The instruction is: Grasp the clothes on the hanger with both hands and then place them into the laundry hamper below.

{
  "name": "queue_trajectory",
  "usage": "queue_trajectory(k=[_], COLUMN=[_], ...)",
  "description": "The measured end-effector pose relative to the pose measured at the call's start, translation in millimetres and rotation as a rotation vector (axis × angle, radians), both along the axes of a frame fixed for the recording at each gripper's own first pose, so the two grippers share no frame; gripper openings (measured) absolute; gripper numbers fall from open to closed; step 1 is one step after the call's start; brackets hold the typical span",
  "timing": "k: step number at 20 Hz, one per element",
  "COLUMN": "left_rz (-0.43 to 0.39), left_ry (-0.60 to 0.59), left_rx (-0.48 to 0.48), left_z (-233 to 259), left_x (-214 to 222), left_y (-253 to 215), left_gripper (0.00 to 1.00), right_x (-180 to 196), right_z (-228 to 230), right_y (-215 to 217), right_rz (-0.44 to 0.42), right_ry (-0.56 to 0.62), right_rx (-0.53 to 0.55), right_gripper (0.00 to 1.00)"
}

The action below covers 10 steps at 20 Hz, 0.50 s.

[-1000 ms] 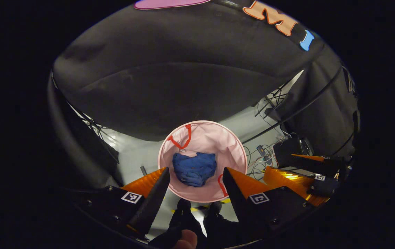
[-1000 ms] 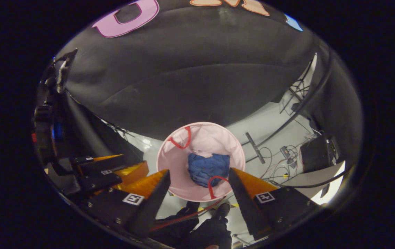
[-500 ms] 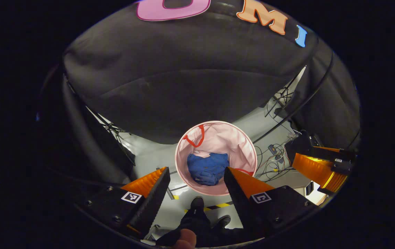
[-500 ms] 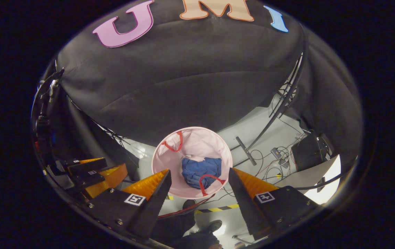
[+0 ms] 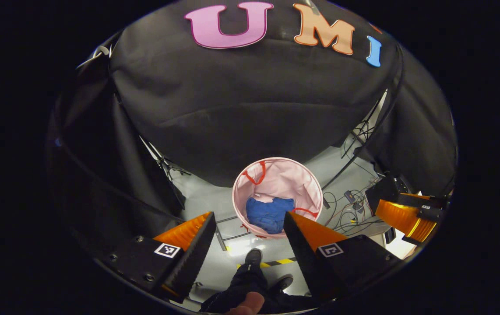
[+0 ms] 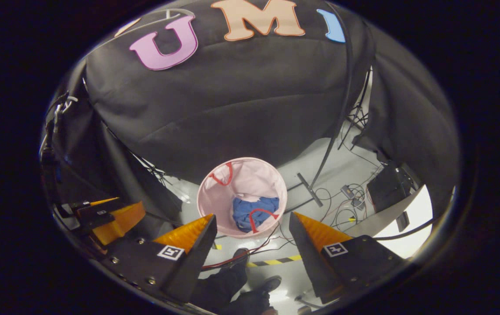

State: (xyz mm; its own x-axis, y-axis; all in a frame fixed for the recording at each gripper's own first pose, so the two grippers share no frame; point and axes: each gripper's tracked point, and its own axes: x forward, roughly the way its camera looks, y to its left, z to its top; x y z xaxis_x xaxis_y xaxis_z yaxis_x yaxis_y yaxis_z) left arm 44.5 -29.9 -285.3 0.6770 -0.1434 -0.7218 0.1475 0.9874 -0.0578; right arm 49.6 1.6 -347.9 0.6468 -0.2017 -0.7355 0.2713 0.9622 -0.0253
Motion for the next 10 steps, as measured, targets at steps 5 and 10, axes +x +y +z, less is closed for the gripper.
queue_trajectory(k=[5, 10], left_rz=[0.053, 0.112], left_ry=[-0.074, -0.140], left_rx=[-0.006, -0.019], left_z=[30.6, 63.9], left_x=[-45.0, -70.1], left_y=[3.9, 12.3], left_gripper=[0.98, 0.98], right_x=[-30.4, -38.0], right_z=[40.1, 64.2], right_y=[9.5, 22.5], right_rz=[0.045, 0.128], right_ry=[-0.073, -0.131], right_rx=[0.012, -0.015], right_gripper=[1.00, 1.00])
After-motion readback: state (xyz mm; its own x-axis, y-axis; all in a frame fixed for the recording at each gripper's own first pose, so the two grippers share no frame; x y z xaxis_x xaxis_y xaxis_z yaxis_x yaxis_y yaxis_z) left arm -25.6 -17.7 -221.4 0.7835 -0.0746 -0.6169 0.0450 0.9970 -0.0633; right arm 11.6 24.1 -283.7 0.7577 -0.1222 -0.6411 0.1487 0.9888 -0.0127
